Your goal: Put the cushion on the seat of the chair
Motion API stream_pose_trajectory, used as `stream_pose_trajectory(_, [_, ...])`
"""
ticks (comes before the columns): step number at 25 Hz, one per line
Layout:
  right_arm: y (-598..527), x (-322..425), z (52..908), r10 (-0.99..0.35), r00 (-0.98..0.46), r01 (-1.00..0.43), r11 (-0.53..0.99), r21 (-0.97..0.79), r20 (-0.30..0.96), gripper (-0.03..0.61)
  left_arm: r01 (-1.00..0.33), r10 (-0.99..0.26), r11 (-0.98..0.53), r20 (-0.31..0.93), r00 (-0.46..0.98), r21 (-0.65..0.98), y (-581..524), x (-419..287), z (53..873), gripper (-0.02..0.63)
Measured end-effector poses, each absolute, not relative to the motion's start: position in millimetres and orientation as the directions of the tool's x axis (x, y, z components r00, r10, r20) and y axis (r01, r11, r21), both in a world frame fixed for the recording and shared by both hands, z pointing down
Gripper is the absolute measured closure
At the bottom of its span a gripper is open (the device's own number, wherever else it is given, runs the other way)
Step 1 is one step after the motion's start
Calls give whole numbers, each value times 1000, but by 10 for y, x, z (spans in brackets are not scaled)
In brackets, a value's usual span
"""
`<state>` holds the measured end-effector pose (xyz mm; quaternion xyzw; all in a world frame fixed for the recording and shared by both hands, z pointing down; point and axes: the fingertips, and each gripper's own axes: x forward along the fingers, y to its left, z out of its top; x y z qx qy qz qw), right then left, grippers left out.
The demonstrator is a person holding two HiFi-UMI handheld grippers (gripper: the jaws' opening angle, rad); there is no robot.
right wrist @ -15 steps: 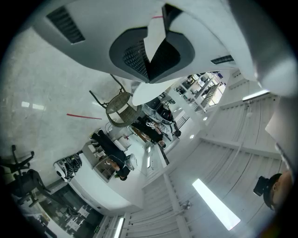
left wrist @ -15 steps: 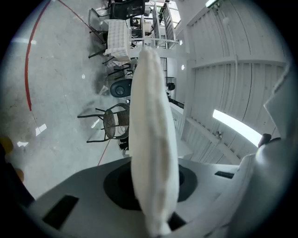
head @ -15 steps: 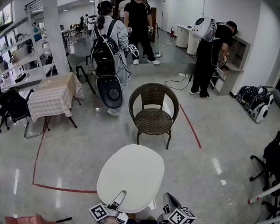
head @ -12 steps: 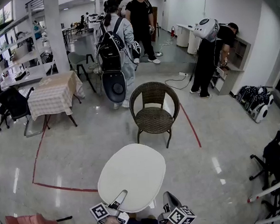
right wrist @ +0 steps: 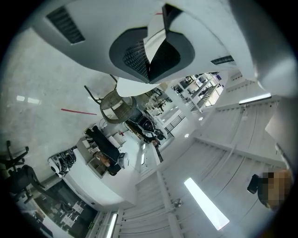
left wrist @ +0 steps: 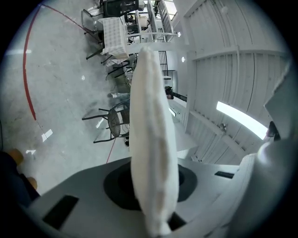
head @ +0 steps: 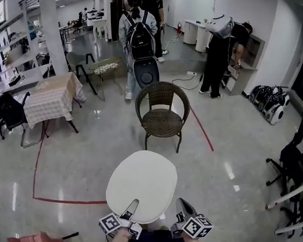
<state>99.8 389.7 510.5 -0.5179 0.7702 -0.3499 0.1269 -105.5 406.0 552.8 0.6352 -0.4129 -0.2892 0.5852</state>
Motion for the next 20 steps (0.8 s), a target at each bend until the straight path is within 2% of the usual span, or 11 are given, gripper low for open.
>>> stream_pose_trajectory(4, [3886,935,5108,-895,-416,-724,217,-655,163,551,-222,-839,53,164,518,974,4035,-1027,5550,534])
stream_pose_trajectory(12, [3898,650,5056,-919,-372,-754,217,-620,130,551,-193,-796,8,123,593,981,3995,-1134,5539,534])
stream_pose_trajectory(20, [3932,502,5094,-928,-335,-798,188,-572,161,551,-185,-781,-2,114,614,983,4007,-1261,5569,534])
